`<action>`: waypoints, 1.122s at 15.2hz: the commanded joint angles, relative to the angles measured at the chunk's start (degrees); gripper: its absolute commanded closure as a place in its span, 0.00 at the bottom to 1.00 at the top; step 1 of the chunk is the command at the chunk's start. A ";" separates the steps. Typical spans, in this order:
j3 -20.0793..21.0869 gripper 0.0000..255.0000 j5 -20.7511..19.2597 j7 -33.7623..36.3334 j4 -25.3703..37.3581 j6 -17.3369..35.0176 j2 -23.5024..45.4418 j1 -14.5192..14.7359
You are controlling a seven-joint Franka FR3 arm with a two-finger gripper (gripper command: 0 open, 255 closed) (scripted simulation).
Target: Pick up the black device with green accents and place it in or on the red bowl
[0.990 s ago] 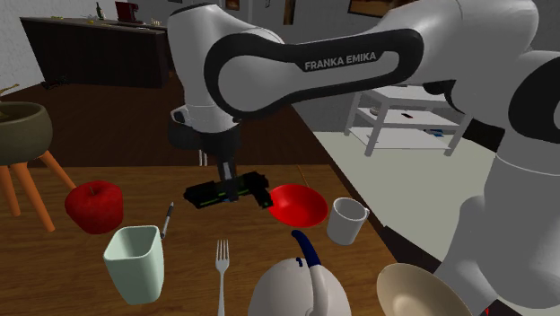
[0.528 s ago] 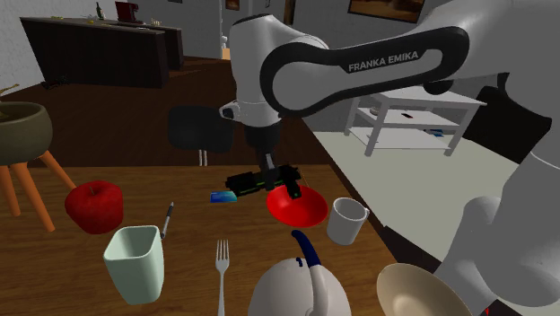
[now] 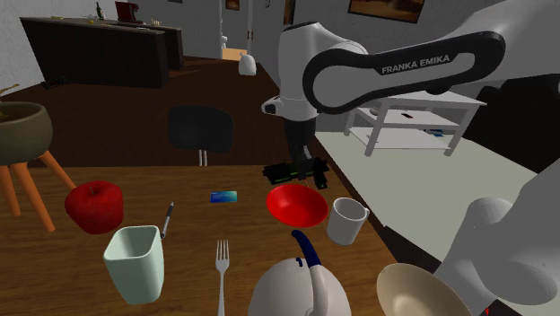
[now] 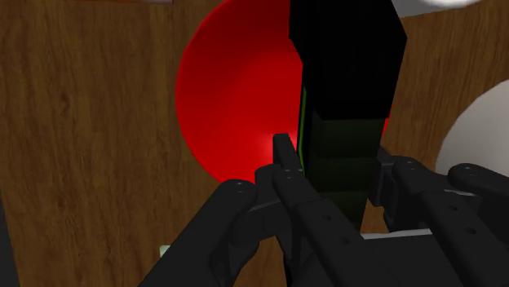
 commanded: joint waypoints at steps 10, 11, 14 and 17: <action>-0.49 1.00 -0.51 -0.13 -7.11 7.89 0.75 -0.40; -0.47 1.00 -0.58 -0.02 -7.64 8.67 1.00 -0.40; -0.43 1.00 -0.73 0.24 -8.85 10.47 1.62 -0.42; -0.42 1.00 -0.73 0.24 -8.84 10.47 1.63 -0.43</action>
